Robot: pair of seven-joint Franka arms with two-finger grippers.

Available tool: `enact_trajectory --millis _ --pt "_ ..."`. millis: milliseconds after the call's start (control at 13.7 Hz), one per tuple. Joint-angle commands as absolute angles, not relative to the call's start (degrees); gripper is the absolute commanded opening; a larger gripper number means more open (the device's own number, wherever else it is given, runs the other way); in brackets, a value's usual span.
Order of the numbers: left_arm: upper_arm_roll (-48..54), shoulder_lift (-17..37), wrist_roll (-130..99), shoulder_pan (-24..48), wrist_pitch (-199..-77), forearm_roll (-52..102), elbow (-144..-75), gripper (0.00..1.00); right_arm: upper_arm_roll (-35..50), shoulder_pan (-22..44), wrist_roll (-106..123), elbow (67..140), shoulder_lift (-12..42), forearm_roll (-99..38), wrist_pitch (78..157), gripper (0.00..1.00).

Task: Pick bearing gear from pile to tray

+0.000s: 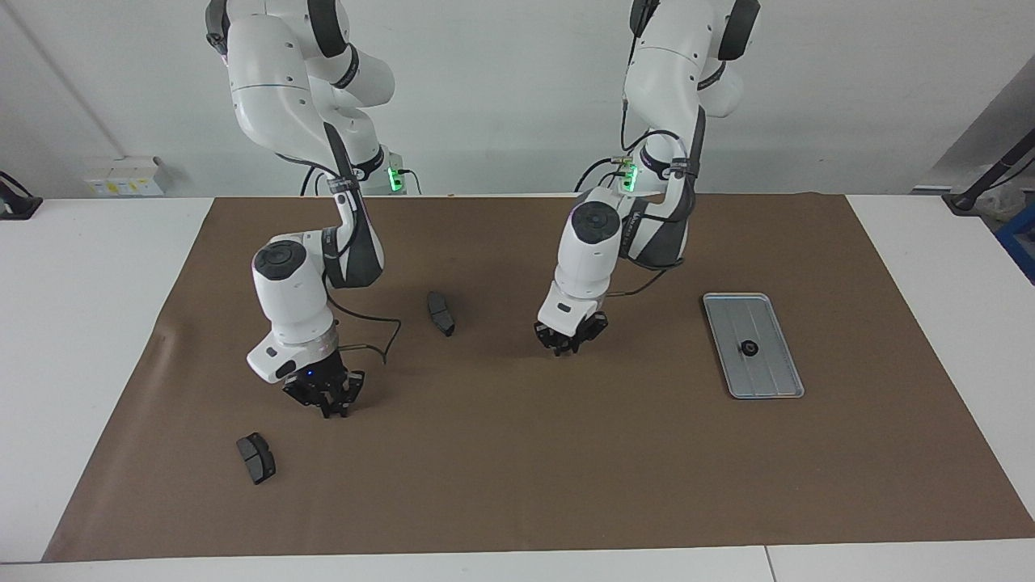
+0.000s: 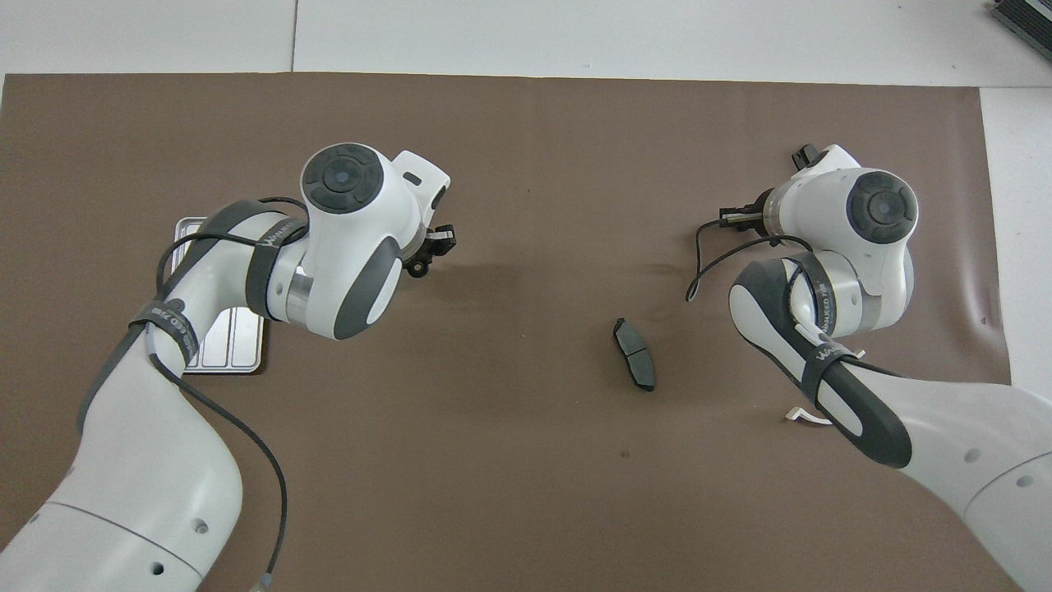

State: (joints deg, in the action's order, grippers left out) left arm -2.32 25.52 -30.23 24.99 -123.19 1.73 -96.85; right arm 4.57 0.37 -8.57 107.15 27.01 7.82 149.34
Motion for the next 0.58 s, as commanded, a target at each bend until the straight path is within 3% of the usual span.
enact_trajectory --millis 0,509 --pt "-1.50 22.33 -19.47 16.47 -119.63 1.23 -98.34 0.20 5.36 1.31 -11.77 107.31 24.62 7.47 147.49 0.00" --pt "-1.49 15.57 6.83 2.47 -117.59 1.76 -109.67 0.20 5.36 12.11 -26.78 105.39 23.12 7.47 144.58 0.00"
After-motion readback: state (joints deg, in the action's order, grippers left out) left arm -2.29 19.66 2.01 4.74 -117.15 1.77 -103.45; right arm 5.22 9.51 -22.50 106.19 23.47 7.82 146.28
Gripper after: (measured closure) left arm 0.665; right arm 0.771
